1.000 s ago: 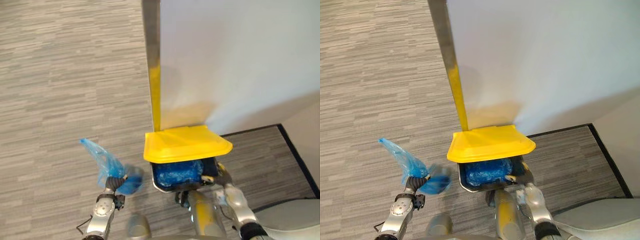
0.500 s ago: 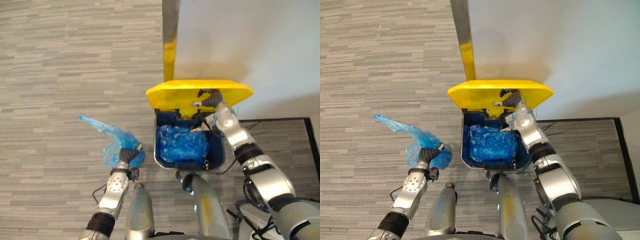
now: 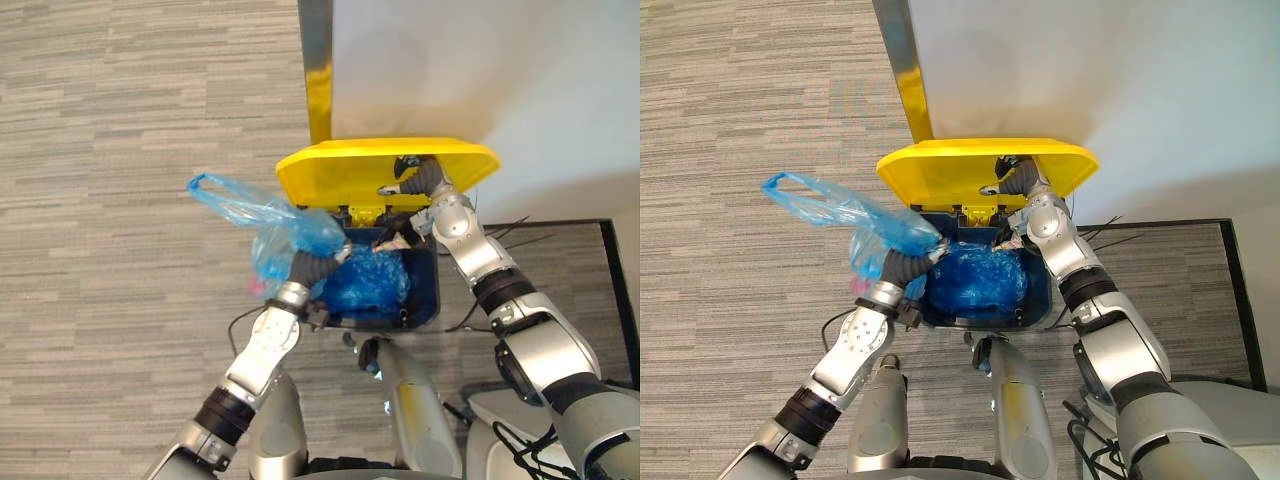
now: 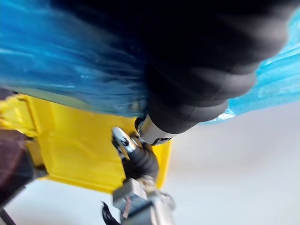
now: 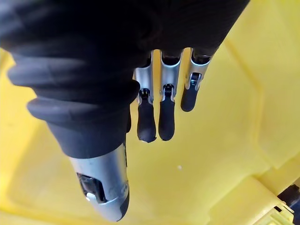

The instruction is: Gather rubbish on tea table into small bin, then transfer packed bag to large trash can.

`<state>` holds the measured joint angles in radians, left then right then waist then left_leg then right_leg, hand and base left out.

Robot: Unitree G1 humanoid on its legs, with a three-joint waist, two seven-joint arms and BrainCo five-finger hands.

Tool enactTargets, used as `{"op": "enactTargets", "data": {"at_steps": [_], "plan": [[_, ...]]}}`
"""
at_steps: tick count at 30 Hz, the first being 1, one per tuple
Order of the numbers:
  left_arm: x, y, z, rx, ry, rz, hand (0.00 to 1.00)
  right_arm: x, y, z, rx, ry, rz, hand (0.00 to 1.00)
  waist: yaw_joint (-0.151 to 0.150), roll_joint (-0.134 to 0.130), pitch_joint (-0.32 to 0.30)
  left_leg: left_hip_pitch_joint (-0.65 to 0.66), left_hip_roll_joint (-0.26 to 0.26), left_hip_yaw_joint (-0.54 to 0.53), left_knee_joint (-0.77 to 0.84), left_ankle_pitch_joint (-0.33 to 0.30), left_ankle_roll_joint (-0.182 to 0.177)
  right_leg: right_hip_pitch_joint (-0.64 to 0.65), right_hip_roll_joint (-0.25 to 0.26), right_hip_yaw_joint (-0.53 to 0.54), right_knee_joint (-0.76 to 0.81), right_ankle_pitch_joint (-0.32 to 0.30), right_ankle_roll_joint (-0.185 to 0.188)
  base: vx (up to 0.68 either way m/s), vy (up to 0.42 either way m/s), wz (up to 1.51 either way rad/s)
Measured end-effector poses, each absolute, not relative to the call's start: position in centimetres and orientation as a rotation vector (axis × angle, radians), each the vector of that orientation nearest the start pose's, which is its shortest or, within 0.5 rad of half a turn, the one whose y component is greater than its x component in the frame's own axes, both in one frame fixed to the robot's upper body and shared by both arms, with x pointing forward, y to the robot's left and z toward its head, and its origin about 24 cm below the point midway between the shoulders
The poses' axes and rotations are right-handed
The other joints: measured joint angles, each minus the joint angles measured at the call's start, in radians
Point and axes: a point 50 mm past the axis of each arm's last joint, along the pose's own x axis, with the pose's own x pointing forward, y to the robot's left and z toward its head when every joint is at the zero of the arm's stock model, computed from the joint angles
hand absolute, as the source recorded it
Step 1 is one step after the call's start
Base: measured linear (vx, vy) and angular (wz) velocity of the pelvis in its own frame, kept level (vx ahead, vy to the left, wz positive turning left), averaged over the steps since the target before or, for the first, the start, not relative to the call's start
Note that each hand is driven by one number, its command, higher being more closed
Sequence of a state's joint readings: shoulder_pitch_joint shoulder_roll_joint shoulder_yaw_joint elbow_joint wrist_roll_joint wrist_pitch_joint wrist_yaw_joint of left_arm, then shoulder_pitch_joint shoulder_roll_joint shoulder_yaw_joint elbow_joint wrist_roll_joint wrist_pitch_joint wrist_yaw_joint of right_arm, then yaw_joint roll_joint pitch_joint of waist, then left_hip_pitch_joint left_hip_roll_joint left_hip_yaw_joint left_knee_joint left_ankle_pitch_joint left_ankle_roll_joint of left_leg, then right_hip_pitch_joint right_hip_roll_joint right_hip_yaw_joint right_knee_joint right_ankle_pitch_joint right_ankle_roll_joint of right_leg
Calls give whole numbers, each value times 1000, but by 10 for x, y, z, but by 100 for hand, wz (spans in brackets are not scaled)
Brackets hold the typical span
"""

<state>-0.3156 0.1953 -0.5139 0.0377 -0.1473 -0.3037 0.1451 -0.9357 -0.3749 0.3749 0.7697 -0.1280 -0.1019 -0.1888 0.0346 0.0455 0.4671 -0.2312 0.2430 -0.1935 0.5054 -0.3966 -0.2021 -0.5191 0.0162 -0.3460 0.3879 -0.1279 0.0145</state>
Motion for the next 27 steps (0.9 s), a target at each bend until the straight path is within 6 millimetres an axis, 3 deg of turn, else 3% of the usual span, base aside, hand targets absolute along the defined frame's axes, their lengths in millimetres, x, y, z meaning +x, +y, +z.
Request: {"op": "enactTargets", "data": {"at_steps": [6,11,13,15,19,22,25,26,27], "plan": [[270,22,147,-3,-578,-569,100,401,-129,185,-756,-339,91,0,-25,3,8,0,-1,6,-19,2,-3,-13,0,5,0,1,-1,-9,-52,-2],[281,12,155,16,-596,-584,100,403,-129,204,-791,-389,85,0,-36,4,15,-54,-11,9,17,0,-1,-65,-1,6,-10,1,-1,-16,-65,-3],[303,9,142,44,-507,-505,100,402,-133,211,-800,-415,75,0,-57,7,31,-101,-17,36,88,-29,29,-88,0,-6,-1,12,4,-43,-1,-2],[317,14,132,93,-445,-455,100,402,-138,224,-819,-450,57,0,-75,-6,54,-129,-18,45,85,-32,21,-119,-9,-2,7,13,5,-68,-33,5],[343,39,97,251,-255,-318,100,399,-135,246,-831,-524,50,0,-74,-11,60,-213,-26,31,158,-36,18,-193,8,-14,-9,16,9,-21,-72,-7],[357,47,81,406,-155,-295,100,393,-131,261,-822,-601,65,0,-89,-17,64,-257,-38,64,235,-70,43,-244,10,-18,-2,33,-16,34,-16,-12],[362,52,78,450,-125,-272,100,390,-130,268,-812,-637,76,0,-97,-21,66,-290,-36,62,224,-104,32,-282,8,-18,14,36,-15,-42,0,-6],[365,57,73,461,-87,-248,0,390,-130,268,-797,-641,68,0,-104,-27,70,-302,-38,65,220,-107,37,-288,3,-17,9,46,-9,-90,-12,6],[366,60,69,478,-66,-239,0,390,-130,268,-783,-640,64,0,-104,-27,70,-303,-38,67,213,-106,37,-289,2,-15,-1,53,-6,-81,-20,8]]}}
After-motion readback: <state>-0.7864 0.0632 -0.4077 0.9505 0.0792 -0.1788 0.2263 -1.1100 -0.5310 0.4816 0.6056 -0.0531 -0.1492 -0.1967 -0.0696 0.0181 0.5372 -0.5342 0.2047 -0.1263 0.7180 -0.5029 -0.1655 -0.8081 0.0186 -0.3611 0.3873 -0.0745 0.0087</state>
